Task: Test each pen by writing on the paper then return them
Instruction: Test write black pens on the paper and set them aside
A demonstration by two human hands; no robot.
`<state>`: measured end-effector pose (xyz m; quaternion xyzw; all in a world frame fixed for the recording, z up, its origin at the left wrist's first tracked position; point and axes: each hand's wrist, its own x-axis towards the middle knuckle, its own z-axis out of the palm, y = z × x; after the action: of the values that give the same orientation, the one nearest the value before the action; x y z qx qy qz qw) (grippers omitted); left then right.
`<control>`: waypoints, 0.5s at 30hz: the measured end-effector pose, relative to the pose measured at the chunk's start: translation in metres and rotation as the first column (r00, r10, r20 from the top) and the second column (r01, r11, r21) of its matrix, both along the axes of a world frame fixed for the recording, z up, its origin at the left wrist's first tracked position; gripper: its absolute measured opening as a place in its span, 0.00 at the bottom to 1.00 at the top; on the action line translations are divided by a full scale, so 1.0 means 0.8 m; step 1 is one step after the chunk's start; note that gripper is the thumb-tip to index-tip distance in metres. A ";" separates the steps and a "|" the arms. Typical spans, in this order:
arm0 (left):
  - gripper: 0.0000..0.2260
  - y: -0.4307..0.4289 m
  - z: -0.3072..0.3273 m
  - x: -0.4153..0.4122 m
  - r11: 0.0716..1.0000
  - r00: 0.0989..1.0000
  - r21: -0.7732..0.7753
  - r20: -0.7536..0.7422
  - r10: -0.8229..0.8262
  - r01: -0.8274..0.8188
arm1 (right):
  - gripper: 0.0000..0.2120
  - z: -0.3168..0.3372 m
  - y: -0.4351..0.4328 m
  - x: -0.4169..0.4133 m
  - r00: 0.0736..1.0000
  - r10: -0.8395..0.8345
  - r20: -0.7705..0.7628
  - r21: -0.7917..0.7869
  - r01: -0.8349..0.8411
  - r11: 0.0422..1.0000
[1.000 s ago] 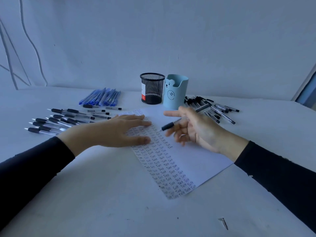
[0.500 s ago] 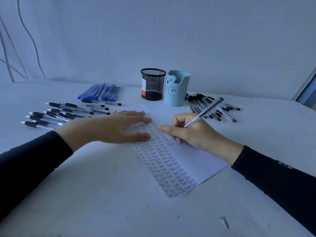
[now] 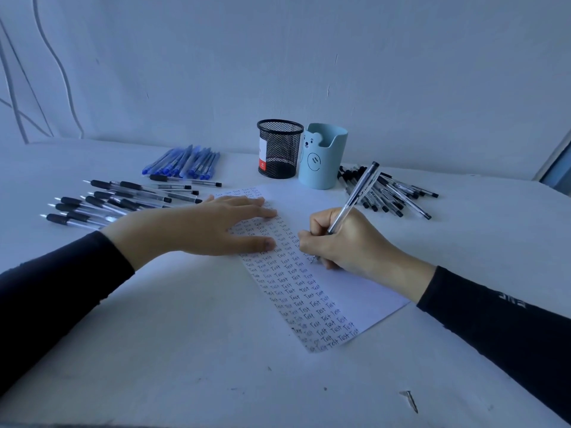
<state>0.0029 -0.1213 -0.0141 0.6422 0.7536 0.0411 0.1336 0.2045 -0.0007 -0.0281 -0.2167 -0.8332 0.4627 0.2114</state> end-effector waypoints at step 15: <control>0.36 0.000 0.000 0.001 1.000 1.000 -0.011 0.008 0.007 -0.007 | 0.22 0.004 -0.001 0.002 1.000 -0.020 0.007 0.033 0.020 0.999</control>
<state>0.0039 -0.1214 -0.0139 0.6386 0.7557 0.0399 0.1399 0.2057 -0.0014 -0.0247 -0.2232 -0.8393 0.4458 0.2168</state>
